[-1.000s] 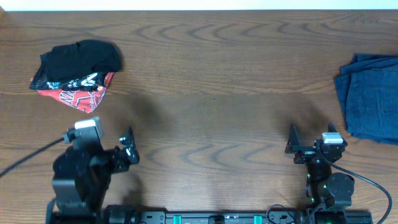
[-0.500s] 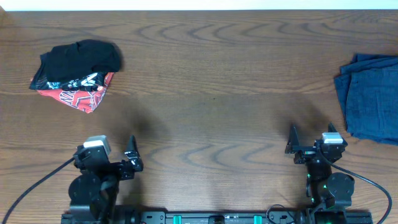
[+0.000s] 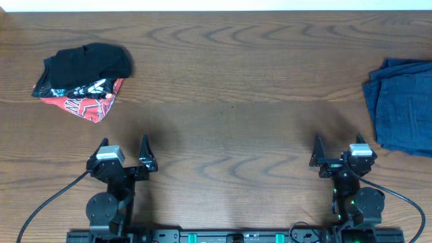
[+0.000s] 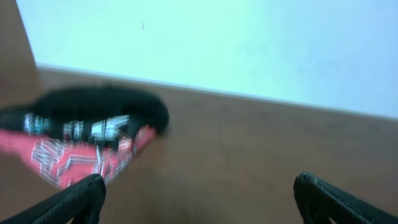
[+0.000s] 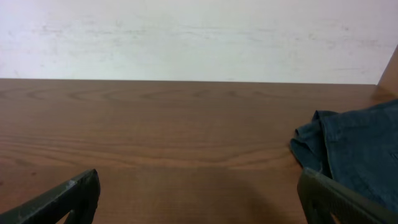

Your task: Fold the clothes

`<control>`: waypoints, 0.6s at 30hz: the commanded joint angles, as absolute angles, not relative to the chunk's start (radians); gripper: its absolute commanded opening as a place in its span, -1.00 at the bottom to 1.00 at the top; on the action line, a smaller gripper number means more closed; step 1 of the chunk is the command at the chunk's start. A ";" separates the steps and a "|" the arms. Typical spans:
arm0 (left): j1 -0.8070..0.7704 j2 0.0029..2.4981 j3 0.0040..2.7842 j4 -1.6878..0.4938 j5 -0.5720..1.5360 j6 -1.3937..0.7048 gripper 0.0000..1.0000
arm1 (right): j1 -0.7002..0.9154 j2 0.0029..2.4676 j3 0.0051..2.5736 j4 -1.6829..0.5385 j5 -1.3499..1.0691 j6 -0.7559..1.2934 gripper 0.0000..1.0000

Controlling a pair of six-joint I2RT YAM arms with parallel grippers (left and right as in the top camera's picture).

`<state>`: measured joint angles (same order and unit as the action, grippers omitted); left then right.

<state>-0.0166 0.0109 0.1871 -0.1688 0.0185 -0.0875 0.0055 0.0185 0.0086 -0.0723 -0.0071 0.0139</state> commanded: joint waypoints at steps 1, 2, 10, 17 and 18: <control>-0.011 0.002 0.131 -0.060 0.007 -0.006 0.96 | 0.014 0.012 0.006 -0.075 -0.001 0.002 0.99; -0.011 0.002 0.110 -0.019 0.007 0.010 0.96 | 0.014 0.012 0.006 -0.075 -0.001 0.002 0.99; -0.011 0.002 0.025 0.074 0.007 0.053 0.96 | 0.014 0.012 0.006 -0.075 -0.001 0.002 0.98; -0.009 0.002 0.004 0.056 0.007 0.137 0.96 | 0.014 0.012 0.006 -0.075 -0.001 0.002 0.99; -0.009 0.001 0.004 0.056 0.007 0.147 0.96 | 0.014 0.012 0.006 -0.075 -0.001 0.002 0.98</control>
<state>-0.0147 0.0093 0.0071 0.0528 0.0185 0.0814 0.0051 0.0185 0.0086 -0.0723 -0.0071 0.0139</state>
